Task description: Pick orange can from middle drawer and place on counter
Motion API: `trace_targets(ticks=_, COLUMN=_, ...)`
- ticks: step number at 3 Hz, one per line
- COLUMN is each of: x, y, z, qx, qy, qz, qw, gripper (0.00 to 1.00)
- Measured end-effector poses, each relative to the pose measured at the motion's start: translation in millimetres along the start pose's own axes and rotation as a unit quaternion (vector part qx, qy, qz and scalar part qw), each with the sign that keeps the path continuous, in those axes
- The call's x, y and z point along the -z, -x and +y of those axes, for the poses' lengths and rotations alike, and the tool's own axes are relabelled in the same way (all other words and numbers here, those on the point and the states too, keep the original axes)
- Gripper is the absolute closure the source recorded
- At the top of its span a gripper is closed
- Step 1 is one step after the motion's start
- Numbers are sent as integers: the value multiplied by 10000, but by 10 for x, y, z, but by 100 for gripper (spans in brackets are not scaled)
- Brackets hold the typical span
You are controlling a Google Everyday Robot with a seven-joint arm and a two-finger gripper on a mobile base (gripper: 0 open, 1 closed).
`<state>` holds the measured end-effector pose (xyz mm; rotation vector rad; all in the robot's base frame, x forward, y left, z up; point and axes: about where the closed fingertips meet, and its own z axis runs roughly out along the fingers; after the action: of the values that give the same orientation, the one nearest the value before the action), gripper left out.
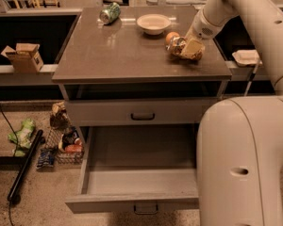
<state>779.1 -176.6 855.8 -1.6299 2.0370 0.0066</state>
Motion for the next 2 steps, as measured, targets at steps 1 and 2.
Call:
trace_targets(ticks=1, x=-16, y=-8, z=14, qx=23, qy=62, qz=-11, qw=10000, gripper=12)
trace_targets(ticks=2, x=8, y=-15, z=9, qx=49, qy=75, qz=-14, qw=10000, gripper=0)
